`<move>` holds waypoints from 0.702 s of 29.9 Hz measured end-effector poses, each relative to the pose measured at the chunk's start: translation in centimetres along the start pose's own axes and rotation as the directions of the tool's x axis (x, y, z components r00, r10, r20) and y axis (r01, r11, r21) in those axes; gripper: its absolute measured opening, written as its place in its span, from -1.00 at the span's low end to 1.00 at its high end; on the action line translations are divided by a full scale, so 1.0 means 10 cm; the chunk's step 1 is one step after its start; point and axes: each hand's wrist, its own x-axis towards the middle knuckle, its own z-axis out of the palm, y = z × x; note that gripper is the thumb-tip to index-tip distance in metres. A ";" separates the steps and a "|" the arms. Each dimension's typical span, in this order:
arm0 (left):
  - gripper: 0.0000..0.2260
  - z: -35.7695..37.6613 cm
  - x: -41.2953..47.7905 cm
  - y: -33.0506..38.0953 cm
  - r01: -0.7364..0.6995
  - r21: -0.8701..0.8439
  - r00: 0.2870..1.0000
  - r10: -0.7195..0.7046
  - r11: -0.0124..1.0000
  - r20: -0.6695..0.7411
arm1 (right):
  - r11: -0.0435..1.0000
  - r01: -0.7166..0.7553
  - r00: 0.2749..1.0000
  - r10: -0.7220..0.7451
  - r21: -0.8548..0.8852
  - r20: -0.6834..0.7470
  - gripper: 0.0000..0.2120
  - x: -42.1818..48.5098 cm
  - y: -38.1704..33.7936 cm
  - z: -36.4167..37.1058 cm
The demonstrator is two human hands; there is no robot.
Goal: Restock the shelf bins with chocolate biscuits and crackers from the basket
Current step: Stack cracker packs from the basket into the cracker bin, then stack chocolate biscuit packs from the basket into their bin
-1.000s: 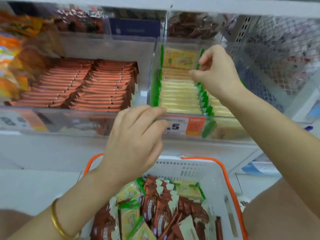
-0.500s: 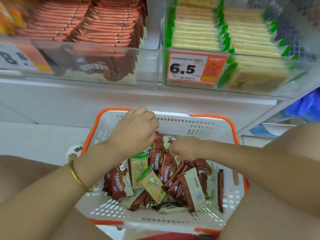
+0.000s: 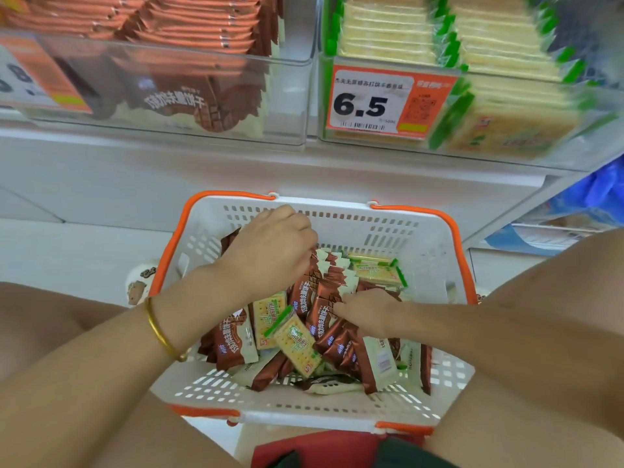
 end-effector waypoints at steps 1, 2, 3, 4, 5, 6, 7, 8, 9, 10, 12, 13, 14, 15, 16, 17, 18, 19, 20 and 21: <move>-0.67 0.00 0.00 0.01 0.003 -0.009 1.000 -0.003 1.000 0.000 | 0.999 -0.035 0.999 0.036 0.039 -0.019 -0.77 0.01 -0.01 0.05; -0.68 0.00 0.00 0.01 0.003 -0.014 1.000 -0.003 1.000 -0.001 | 0.998 -0.040 0.999 0.041 0.056 -0.014 -0.76 0.01 -0.03 0.06; -0.69 0.00 0.00 0.01 0.002 -0.017 1.000 -0.002 1.000 -0.002 | 0.995 -0.044 0.998 0.047 0.092 -0.033 -0.78 -0.01 -0.05 0.06; -0.68 0.00 -0.01 0.01 0.001 -0.019 1.000 -0.001 1.000 -0.001 | 0.993 -0.064 0.998 0.066 0.104 -0.024 -0.84 -0.02 -0.04 0.05; -0.68 -0.01 0.00 0.01 0.002 -0.026 1.000 -0.002 1.000 0.001 | 0.991 -0.059 0.998 0.062 0.118 -0.023 -0.94 -0.03 -0.03 0.00; -0.68 -0.02 0.00 0.01 0.008 -0.037 1.000 -0.007 0.999 0.007 | 0.986 -0.064 0.998 0.066 0.157 -0.009 -0.91 -0.05 0.01 -0.08; -0.69 -0.03 0.00 0.01 0.026 -0.052 0.999 -0.025 0.998 0.023 | 0.973 -0.064 0.998 0.065 0.223 0.001 -0.82 -0.09 0.08 -0.19; -0.72 -0.04 0.01 0.01 0.055 -0.069 0.997 -0.052 0.996 0.049 | 0.948 -0.053 0.998 0.057 0.314 -0.003 -0.76 -0.15 0.15 -0.32; -0.74 -0.05 0.02 0.00 0.090 -0.087 0.993 -0.082 0.992 0.087 | 0.919 -0.039 0.998 0.054 0.393 -0.027 -0.73 -0.24 0.21 -0.46; -0.75 -0.07 0.02 0.00 0.127 -0.109 0.985 -0.113 0.986 0.127 | 0.886 -0.029 0.995 0.069 0.462 -0.070 -0.73 -0.33 0.26 -0.59; -0.73 -0.10 0.03 0.02 0.198 -0.178 0.966 -0.161 0.964 0.203 | 0.779 -0.034 0.976 0.161 0.626 -0.148 -0.78 -0.50 0.33 -0.80; -0.67 -0.11 0.03 0.04 0.233 -0.215 0.952 -0.178 0.948 0.247 | 0.687 -0.036 0.957 0.234 0.726 -0.173 -0.78 -0.58 0.34 -0.88; -0.56 -0.12 0.02 0.06 0.266 -0.252 0.937 -0.188 0.930 0.293 | 0.566 -0.015 0.931 0.309 0.824 -0.195 -0.77 -0.62 0.33 -0.93; -0.43 -0.12 0.00 0.09 0.299 -0.292 0.921 -0.194 0.908 0.338 | 0.418 0.024 0.906 0.375 0.908 -0.197 -0.77 -0.67 0.30 -0.99; -0.30 -0.12 -0.02 0.12 0.329 -0.331 0.906 -0.196 0.885 0.375 | 0.270 0.071 0.887 0.424 0.960 -0.185 -0.78 -0.70 0.28 -1.04; -0.19 -0.12 -0.04 0.17 0.347 -0.364 0.898 -0.194 0.864 0.396 | 0.124 0.116 0.881 0.446 0.986 -0.159 -0.81 -0.73 0.25 -1.09; -0.13 -0.10 -0.05 0.21 0.355 -0.392 0.898 -0.194 0.849 0.395 | -0.020 0.163 0.887 0.441 0.986 -0.137 -0.83 -0.74 0.22 -1.12; -0.12 -0.09 -0.06 0.24 0.356 -0.412 0.905 -0.201 0.839 0.374 | -0.150 0.200 0.899 0.422 0.968 -0.120 -0.85 -0.77 0.18 -1.15; -0.15 -0.07 -0.05 0.26 0.350 -0.431 0.918 -0.213 0.832 0.334 | -0.256 0.233 0.909 0.401 0.938 -0.116 -0.87 -0.78 0.15 -1.18; -0.22 -0.06 -0.05 0.27 0.344 -0.460 0.929 -0.227 0.819 0.291 | -0.313 0.252 0.913 0.391 0.916 -0.118 -0.89 -0.81 0.13 -1.20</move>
